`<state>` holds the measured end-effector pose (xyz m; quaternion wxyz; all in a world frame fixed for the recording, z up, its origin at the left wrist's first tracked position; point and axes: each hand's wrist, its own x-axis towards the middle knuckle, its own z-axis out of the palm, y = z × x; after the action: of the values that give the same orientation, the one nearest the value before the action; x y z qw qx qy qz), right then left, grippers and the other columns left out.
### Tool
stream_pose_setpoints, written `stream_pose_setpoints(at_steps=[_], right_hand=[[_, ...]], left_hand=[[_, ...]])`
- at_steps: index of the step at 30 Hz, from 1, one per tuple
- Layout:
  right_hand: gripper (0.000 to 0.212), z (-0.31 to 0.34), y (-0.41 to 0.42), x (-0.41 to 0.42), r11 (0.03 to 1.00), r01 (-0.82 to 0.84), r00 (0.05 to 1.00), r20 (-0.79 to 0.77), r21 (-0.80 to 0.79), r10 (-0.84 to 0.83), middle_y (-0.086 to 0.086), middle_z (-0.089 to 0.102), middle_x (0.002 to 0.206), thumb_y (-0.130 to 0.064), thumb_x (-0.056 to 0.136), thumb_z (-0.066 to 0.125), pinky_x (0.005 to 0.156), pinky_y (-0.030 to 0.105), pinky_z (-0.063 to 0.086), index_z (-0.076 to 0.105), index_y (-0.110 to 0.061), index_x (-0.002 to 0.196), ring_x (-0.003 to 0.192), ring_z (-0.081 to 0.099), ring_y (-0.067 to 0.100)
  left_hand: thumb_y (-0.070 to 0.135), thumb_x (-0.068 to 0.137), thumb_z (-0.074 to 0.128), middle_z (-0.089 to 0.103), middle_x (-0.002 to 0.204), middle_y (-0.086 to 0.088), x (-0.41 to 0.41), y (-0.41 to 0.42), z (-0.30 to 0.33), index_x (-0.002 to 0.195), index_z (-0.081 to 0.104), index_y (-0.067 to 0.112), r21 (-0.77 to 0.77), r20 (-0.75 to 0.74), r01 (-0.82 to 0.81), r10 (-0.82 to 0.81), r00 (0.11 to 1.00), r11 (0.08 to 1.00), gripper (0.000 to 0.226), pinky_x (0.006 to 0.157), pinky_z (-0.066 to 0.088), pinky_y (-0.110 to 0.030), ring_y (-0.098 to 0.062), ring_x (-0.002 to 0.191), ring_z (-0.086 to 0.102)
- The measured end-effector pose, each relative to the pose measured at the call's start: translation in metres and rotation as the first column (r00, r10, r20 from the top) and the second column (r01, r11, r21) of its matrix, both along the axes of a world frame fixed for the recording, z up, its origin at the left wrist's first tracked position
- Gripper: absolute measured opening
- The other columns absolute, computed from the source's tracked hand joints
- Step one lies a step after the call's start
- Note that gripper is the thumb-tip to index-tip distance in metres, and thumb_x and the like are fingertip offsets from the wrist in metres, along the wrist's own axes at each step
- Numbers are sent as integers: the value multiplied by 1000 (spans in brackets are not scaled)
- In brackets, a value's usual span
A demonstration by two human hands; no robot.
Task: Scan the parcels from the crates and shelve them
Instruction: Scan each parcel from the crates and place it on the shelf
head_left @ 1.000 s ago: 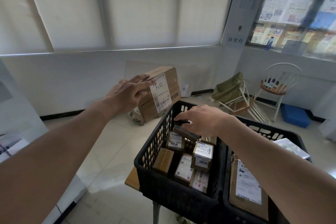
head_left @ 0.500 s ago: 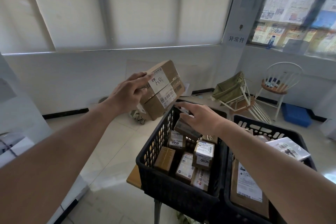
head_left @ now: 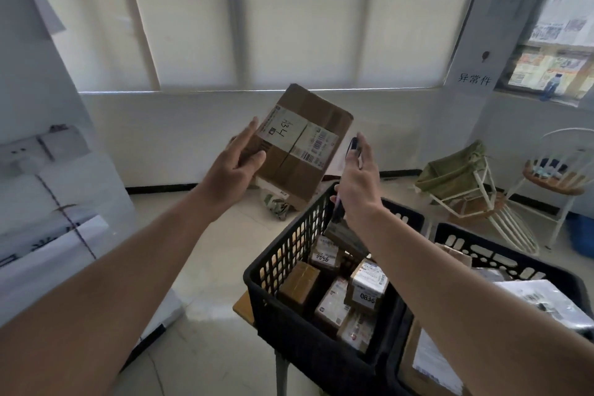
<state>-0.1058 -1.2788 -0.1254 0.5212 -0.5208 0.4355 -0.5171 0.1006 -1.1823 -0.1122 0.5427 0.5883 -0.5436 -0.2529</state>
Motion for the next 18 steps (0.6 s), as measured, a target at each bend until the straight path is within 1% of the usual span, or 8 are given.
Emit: stream_pose_setpoints(at_steps=[2, 5, 6, 9, 12, 14, 16, 18], right_hand=[[48, 6, 5, -3, 995, -80, 996, 42, -51, 82, -13, 43, 144, -27, 117, 33, 78, 26, 53, 38, -47, 160, 102, 53, 4], [48, 9, 12, -7, 973, -181, 977, 84, -140, 194, -9, 54, 142, -22, 117, 32, 98, 38, 54, 39, -40, 161, 118, 56, 9], [48, 8, 13, -7, 964, -214, 969, 88, -158, 229, -4, 56, 144, -20, 117, 32, 99, 37, 57, 39, -39, 161, 117, 59, 9], [50, 5, 18, -6, 918, -347, 923, 102, -192, 371, 3, 60, 141, -15, 117, 31, 83, 27, 64, 36, -32, 164, 114, 66, 11], [49, 5, 32, 4, 858, -430, 884, 63, -282, 463, 9, 62, 144, -18, 117, 31, 101, 51, 60, 36, -29, 165, 127, 64, 26], [49, 6, 49, 15, 817, -481, 853, 47, -320, 520, 11, 61, 146, -19, 117, 30, 106, 59, 55, 37, -27, 164, 131, 62, 29], [49, 8, 71, 28, 767, -535, 816, 17, -355, 577, 8, 65, 138, -22, 116, 31, 101, 59, 59, 37, -28, 164, 124, 66, 27], [49, 11, 96, 40, 707, -586, 771, -4, -396, 637, 7, 68, 128, -24, 115, 30, 93, 55, 62, 39, -27, 163, 114, 69, 25]], left_hand=[[18, 110, 54, 47, 149, 1, -9, 11, 1, 164, 27, 41, -1, 0, -38, 38, 999, 999, 64, 113, 49, -39, -19, 136, 51], [17, 108, 56, 40, 148, 1, -25, 33, 3, 165, 27, 37, -5, -2, -92, 92, 996, 996, 66, 97, 57, -25, -18, 134, 50], [17, 107, 58, 39, 150, 0, -29, 41, 2, 165, 27, 38, 3, -15, -98, 98, 995, 995, 68, 94, 59, -24, -18, 132, 51], [18, 102, 67, 35, 158, 4, -37, 71, 4, 162, 26, 51, 12, -47, -109, 109, 993, 994, 80, 96, 60, -32, -17, 130, 56], [29, 93, 70, 38, 161, 12, -41, 106, 10, 156, 20, 66, 37, 57, -162, 160, 985, 986, 89, 110, 52, -47, -22, 142, 49], [35, 95, 68, 42, 159, 14, -48, 129, 17, 157, 14, 66, 23, 89, -247, 244, 966, 969, 87, 111, 49, -38, -15, 145, 44], [33, 105, 63, 48, 147, 15, -56, 152, 24, 162, 9, 58, -44, 106, -366, 369, 924, 930, 83, 101, 50, -18, 1, 137, 47], [25, 108, 58, 51, 138, 16, -60, 180, 29, 164, 7, 52, -109, 145, -463, 475, 868, 880, 81, 98, 52, -14, 11, 126, 53]])
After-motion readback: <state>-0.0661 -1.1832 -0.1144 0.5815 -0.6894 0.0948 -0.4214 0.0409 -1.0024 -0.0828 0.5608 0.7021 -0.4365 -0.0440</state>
